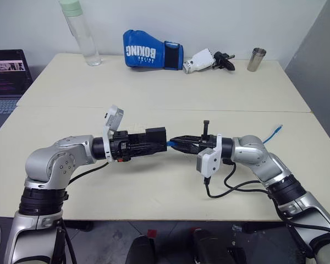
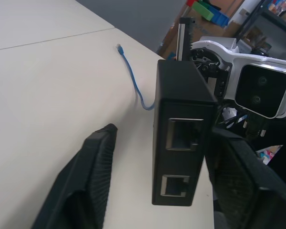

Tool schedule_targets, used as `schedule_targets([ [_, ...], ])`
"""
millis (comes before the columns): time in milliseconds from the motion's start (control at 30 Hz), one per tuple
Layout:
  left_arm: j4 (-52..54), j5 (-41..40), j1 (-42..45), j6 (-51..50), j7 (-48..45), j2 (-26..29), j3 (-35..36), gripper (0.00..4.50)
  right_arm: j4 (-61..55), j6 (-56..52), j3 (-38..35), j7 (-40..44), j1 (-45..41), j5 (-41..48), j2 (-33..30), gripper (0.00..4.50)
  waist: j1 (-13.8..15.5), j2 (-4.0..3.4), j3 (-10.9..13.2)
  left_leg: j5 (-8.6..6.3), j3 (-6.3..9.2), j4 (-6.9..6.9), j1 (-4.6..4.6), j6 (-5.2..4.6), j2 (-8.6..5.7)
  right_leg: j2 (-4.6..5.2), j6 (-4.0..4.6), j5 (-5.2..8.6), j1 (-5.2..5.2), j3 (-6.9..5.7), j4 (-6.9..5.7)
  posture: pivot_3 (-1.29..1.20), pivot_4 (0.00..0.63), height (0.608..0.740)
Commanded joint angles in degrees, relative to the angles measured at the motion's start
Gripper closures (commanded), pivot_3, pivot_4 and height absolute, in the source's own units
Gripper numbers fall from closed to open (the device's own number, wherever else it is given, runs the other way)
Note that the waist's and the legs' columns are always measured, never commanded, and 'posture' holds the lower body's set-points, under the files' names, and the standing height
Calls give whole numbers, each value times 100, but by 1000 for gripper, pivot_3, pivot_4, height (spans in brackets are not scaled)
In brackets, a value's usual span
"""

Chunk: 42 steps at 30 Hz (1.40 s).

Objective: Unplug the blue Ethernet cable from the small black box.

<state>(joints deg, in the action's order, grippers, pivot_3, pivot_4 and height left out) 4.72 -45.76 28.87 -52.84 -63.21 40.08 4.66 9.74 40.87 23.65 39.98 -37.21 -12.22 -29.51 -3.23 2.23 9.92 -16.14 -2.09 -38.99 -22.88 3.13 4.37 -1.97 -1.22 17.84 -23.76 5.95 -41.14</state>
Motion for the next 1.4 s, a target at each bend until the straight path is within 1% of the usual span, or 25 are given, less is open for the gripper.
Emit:
schedule_targets([
  [33,36,-24,82,44,-92,41,4,2576,-118,169,-210,-44,-150,138,21,4276,1,0,0,0,8,0,0,0,-1,0,2,1,4,-7,0,0,150,740],
  [67,25,-14,81,56,-101,31,-1,2768,-124,183,-213,-54,-150,135,27,4276,1,0,0,0,12,0,0,0,-2,0,4,2,6,-13,0,0,150,740],
  [133,10,7,79,75,-114,13,-9,3301,-131,203,-218,-70,-148,126,34,4276,3,0,0,1,21,0,0,1,-3,0,5,3,12,-22,1,0,150,740],
  [200,1,21,77,91,-124,-3,-15,3709,-145,200,-194,-18,-142,165,27,4276,3,0,0,1,27,-1,2,2,-4,0,6,3,17,-28,1,0,150,740],
  [300,-50,50,75,139,-133,-12,-22,3718,-208,314,-228,-33,-122,240,18,4276,4,-1,0,2,29,-1,3,2,-5,1,6,4,20,-30,1,0,150,740],
  [367,-103,73,83,170,-135,-5,-14,3718,-223,338,-250,-38,-118,253,12,3570,4,-1,0,2,31,-1,3,3,-6,2,6,3,22,-32,2,0,150,740],
  [400,-128,87,86,190,-141,4,-12,3718,-230,342,-254,-32,-117,249,7,3432,4,-1,0,2,32,-1,3,3,-6,2,6,4,22,-32,2,0,150,740],
  [500,-234,200,126,309,-145,-4,-20,3718,-339,277,-264,40,-71,298,-55,2696,5,-1,1,2,35,-1,4,2,-7,2,6,4,24,-35,2,0,150,740],
  [567,-281,311,149,436,-150,-17,-42,3718,-558,-16,-222,278,39,516,-176,2223,8,-2,1,2,35,-1,4,3,-9,2,6,4,24,-35,2,0,150,740],
  [600,-291,383,156,521,-174,-8,-80,3718,-723,-255,-201,449,129,699,-265,1972,12,-2,1,2,35,-1,4,3,-10,3,6,4,24,-36,2,0,150,740],
  [633,-235,636,105,818,-316,78,-258,3718,-1030,-715,-194,690,261,1028,-404,1775,17,-2,1,2,36,-1,4,3,-11,4,6,4,26,-37,3,0,150,740],
  [733,-70,927,54,1229,-579,168,-509,3718,-1910,-2456,-274,1157,497,1972,-662,1754,80,-3,2,2,43,-1,5,3,-13,6,8,5,33,-41,10,0,150,740],
  [800,-19,1111,66,1507,-718,217,-623,3718,-2306,-3632,-343,1226,483,2484,-676,1754,99,-5,3,2,40,-2,5,2,-12,11,8,5,33,-40,9,0,150,740],
  [933,80,1411,108,1977,-922,296,-780,3718,-2671,-5921,-411,1203,150,3222,-594,1754,100,-5,3,-1,45,-3,10,-6,-8,5,11,5,34,-42,0,0,150,740],
  [1033,183,1496,141,2141,-996,323,-809,3718,-2723,-7104,-479,1172,-163,3636,-475,1754,113,-6,4,-5,47,-2,9,-14,-9,-2,16,6,33,-45,1,0,150,740],
  [1167,318,1493,180,2186,-1016,338,-785,3718,-2736,-8223,-557,1236,-472,4083,-356,1754,136,-7,4,-6,46,-1,2,-16,-13,-4,17,7,29,-46,6,0,150,740],
  [1400,434,1471,165,2137,-982,304,-774,3718,-2658,-9158,-614,1308,-707,4437,-204,1754,138,-7,4,-8,47,0,-3,-18,-16,-3,17,7,26,-48,10,0,150,740],
])
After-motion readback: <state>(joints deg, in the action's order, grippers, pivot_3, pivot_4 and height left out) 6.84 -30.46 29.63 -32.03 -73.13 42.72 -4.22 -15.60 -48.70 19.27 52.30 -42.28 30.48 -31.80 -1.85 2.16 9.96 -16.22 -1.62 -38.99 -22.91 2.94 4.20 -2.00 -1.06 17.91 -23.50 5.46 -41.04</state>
